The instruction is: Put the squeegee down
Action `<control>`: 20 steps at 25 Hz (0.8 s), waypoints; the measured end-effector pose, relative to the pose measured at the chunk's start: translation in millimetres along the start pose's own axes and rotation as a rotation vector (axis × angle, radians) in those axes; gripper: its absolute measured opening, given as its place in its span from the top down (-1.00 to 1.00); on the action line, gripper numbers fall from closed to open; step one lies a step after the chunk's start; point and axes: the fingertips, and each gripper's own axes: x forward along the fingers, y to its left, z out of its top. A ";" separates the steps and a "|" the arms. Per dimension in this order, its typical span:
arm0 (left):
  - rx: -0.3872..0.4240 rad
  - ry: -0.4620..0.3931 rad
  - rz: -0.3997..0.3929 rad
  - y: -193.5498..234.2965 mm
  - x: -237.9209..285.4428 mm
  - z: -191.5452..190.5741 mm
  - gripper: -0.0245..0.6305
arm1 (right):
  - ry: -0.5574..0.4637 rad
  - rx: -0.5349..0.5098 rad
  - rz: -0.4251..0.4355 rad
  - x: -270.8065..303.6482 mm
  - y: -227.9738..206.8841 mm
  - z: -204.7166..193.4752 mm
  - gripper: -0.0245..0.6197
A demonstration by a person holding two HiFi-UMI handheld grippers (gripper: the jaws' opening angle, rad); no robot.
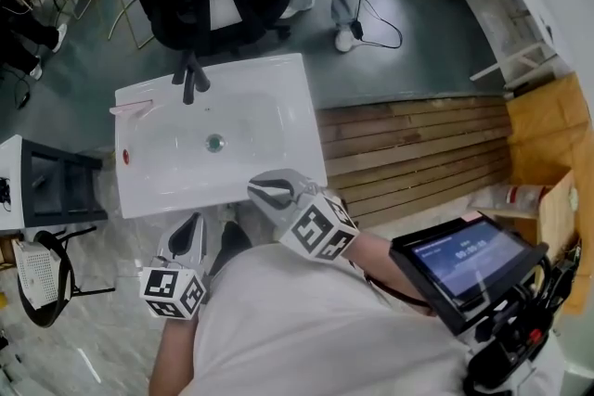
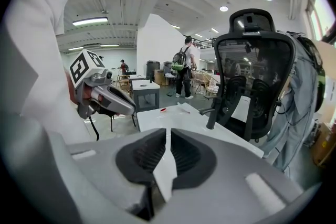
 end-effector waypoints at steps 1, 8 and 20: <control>-0.001 -0.001 0.000 -0.4 -0.7 -0.4 0.91 | -0.001 -0.001 0.001 -0.2 1.0 -0.1 0.83; -0.005 0.007 -0.003 -2.6 -3.7 -5.5 0.91 | -0.006 -0.012 0.004 -1.4 5.0 2.2 0.84; -0.010 0.024 0.002 2.6 -5.0 -14.5 0.91 | 0.004 -0.015 0.006 0.4 9.9 1.4 0.84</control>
